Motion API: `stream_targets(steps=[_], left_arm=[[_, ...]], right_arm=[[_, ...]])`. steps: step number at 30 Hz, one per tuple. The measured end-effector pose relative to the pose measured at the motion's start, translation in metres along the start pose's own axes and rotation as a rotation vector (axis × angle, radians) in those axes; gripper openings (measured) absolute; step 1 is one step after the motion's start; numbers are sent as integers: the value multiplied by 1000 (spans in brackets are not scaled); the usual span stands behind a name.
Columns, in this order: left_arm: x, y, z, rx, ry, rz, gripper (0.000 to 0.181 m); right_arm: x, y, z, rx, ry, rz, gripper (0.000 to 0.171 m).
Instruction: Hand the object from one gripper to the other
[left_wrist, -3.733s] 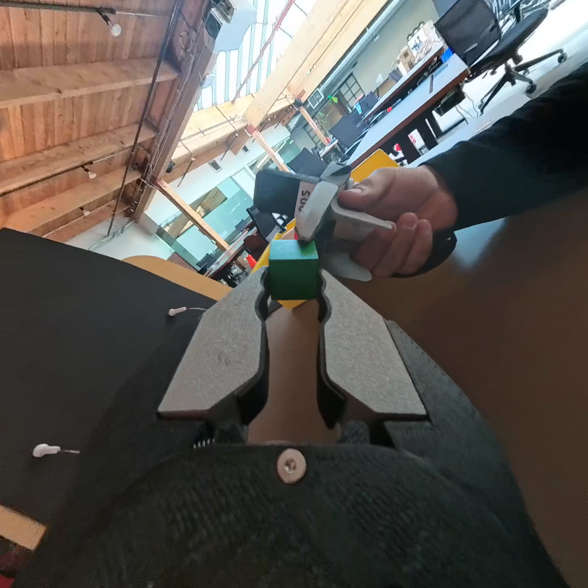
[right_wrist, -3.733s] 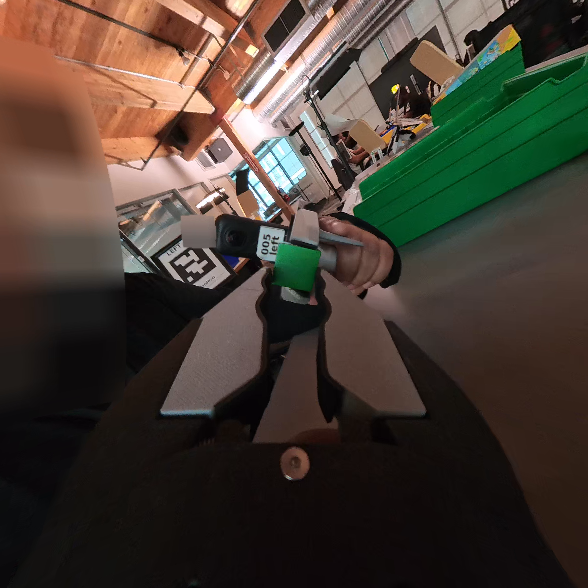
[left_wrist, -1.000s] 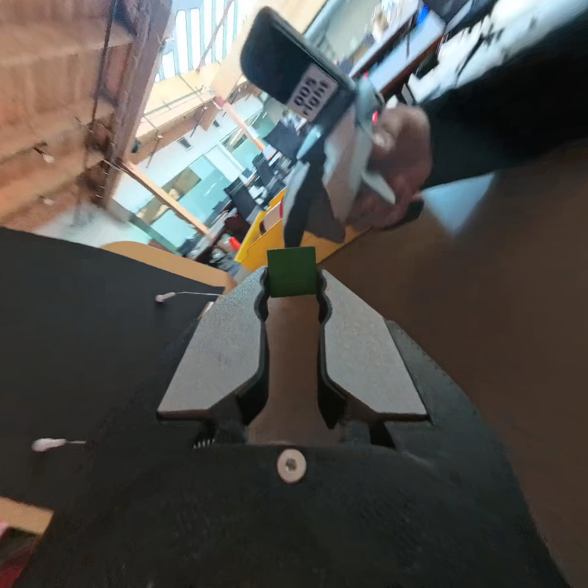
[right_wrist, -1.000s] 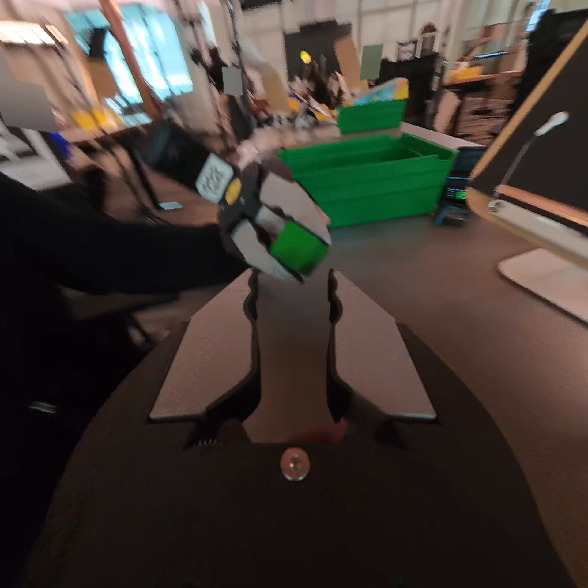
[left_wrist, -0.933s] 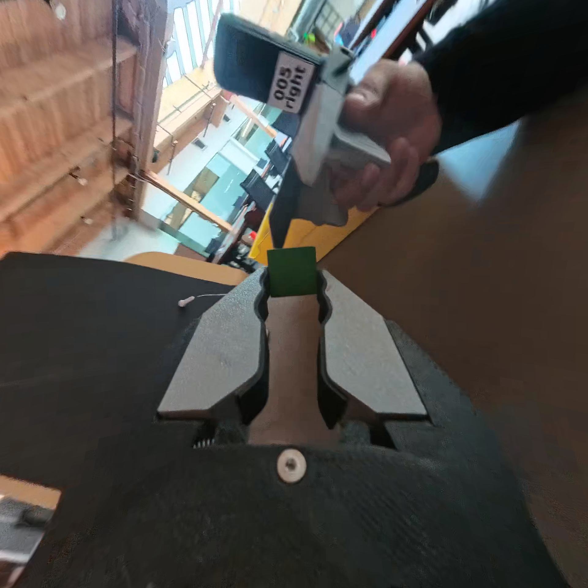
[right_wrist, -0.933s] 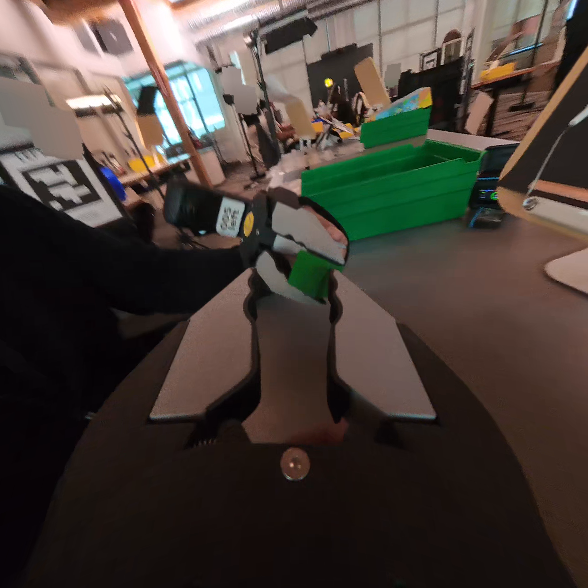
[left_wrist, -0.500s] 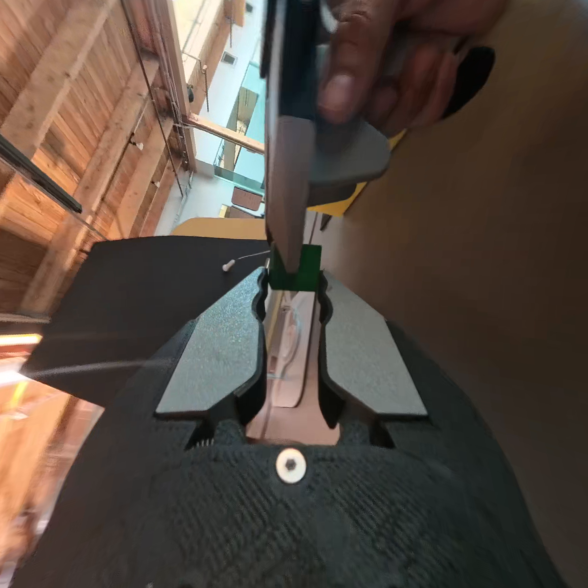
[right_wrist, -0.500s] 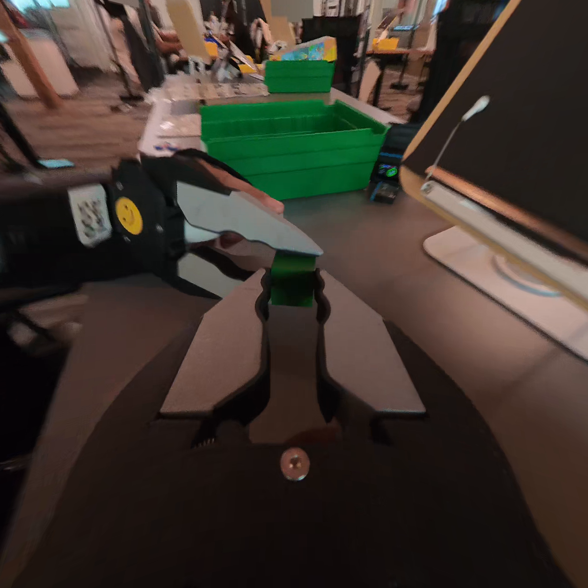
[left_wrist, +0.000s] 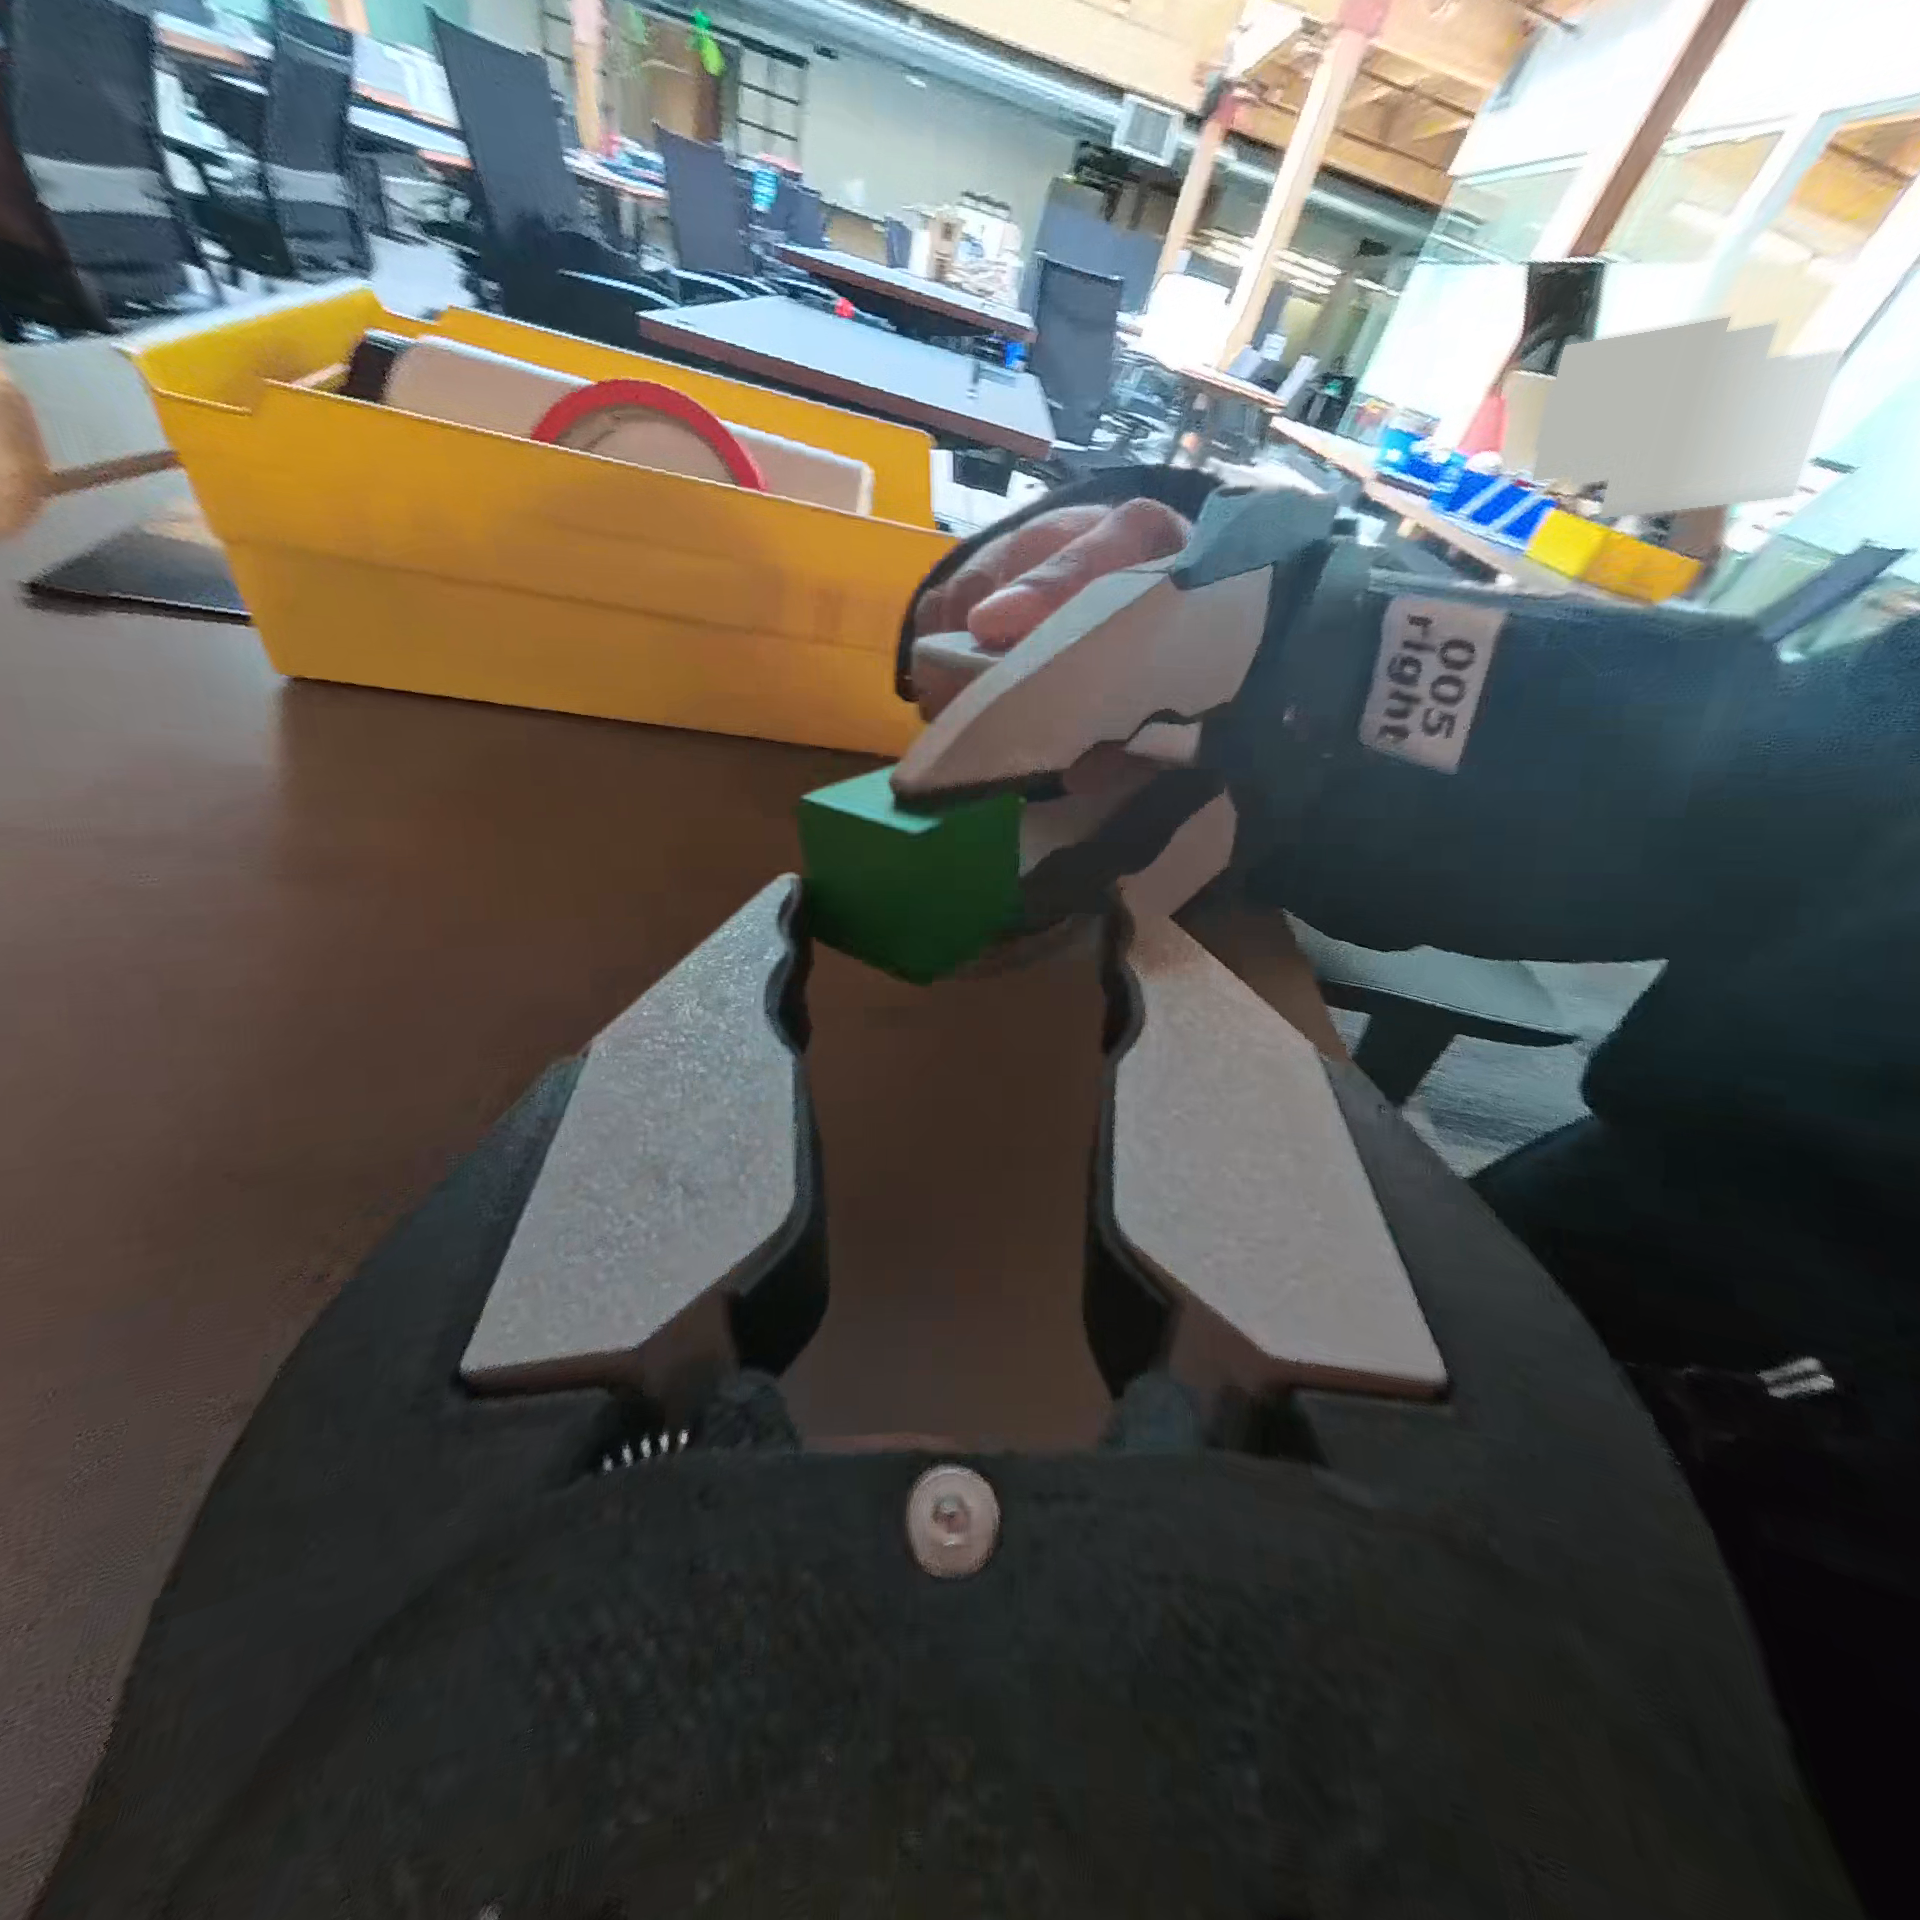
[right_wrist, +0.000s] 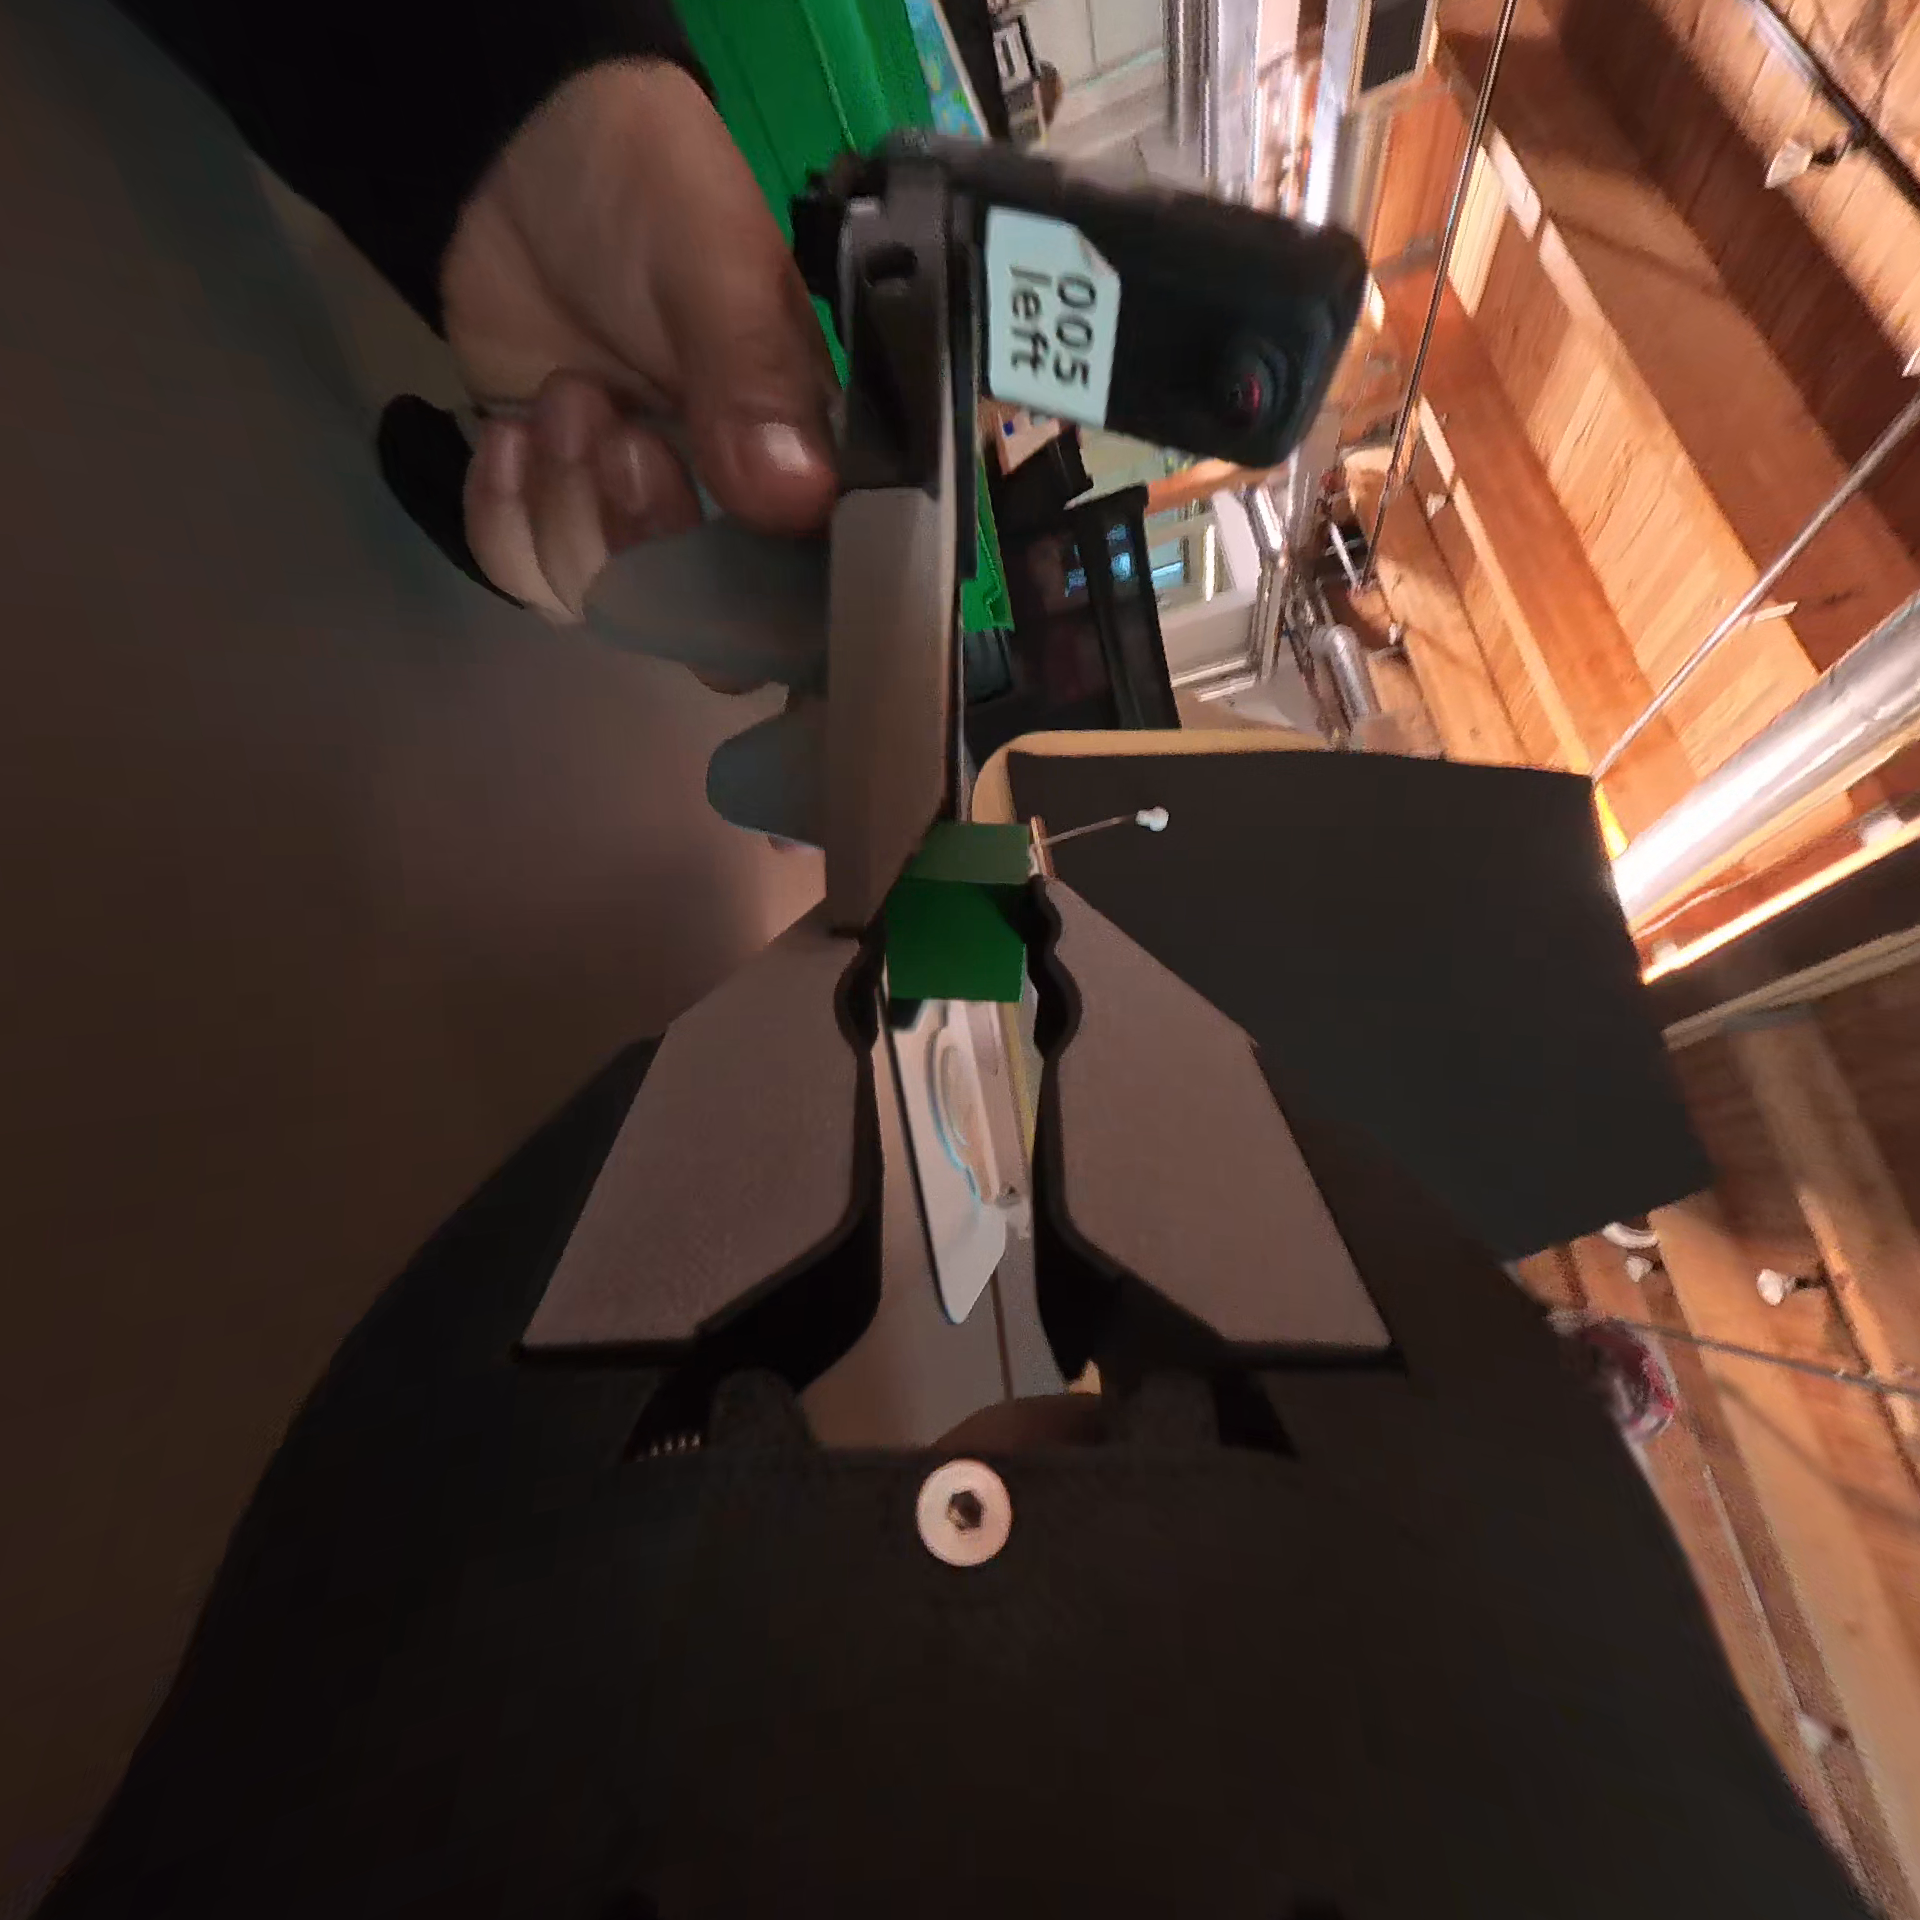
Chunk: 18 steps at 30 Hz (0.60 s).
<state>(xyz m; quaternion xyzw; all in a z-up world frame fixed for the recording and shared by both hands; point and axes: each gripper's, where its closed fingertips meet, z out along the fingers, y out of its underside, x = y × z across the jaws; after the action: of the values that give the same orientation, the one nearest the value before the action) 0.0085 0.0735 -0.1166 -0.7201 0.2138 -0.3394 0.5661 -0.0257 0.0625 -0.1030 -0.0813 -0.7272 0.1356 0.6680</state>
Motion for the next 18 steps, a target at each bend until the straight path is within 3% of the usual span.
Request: stream_targets(steps=[2,5,8,11,14,18], left_arm=[[5,0,-1,0,33,5,52],[11,-10,-9,65,88,-24,26],[14,-16,-13,105,153,-118,26],[17,-15,-10,96,146,-88,26],[2,-12,-10,62,-2,44,26],[-25,-16,-17,-5,-345,466,26]], right_arm=[[-1,-7,-3,37,10,-29,24],[6,-8,-8,66,41,-38,23],[8,-12,-12,94,30,-8,23],[1,-16,-9,103,10,-21,23],[-2,-7,-5,69,-15,56,26],[-4,7,-5,59,-199,480,29]])
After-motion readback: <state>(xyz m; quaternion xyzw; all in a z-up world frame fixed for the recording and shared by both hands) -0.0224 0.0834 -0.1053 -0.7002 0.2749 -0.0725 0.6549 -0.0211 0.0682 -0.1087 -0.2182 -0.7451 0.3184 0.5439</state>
